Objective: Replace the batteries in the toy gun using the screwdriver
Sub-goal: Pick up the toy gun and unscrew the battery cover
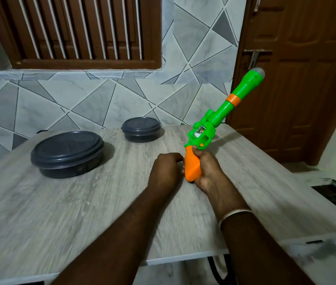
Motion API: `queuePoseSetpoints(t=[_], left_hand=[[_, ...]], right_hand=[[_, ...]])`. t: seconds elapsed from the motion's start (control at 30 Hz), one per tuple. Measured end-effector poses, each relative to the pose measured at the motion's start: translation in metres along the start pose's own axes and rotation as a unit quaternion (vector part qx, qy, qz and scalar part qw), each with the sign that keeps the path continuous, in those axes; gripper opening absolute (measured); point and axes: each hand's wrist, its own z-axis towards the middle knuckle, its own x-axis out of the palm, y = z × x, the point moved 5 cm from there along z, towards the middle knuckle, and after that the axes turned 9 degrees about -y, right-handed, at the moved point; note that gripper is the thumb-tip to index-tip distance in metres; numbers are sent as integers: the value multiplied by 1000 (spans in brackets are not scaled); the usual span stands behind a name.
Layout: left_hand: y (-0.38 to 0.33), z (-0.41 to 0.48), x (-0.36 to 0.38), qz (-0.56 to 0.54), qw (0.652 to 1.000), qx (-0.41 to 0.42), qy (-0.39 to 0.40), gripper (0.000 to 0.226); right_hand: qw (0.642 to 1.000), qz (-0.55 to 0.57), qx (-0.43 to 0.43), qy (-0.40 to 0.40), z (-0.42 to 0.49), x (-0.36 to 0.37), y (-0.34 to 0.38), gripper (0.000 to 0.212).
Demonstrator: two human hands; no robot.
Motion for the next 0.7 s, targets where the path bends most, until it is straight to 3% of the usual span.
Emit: queuePoseSetpoints(t=[0.07, 0.2, 0.7], left_hand=[[-2, -2, 3, 23, 1000, 12, 16, 24], [2, -2, 7, 76, 997, 19, 30, 18], [12, 6, 14, 69, 997, 5, 33, 33]], right_hand=[[1000, 12, 1, 9, -1, -1, 1, 21], [1000, 13, 9, 17, 3, -4, -1, 24], [1000, 14, 13, 24, 8, -8, -3, 29]])
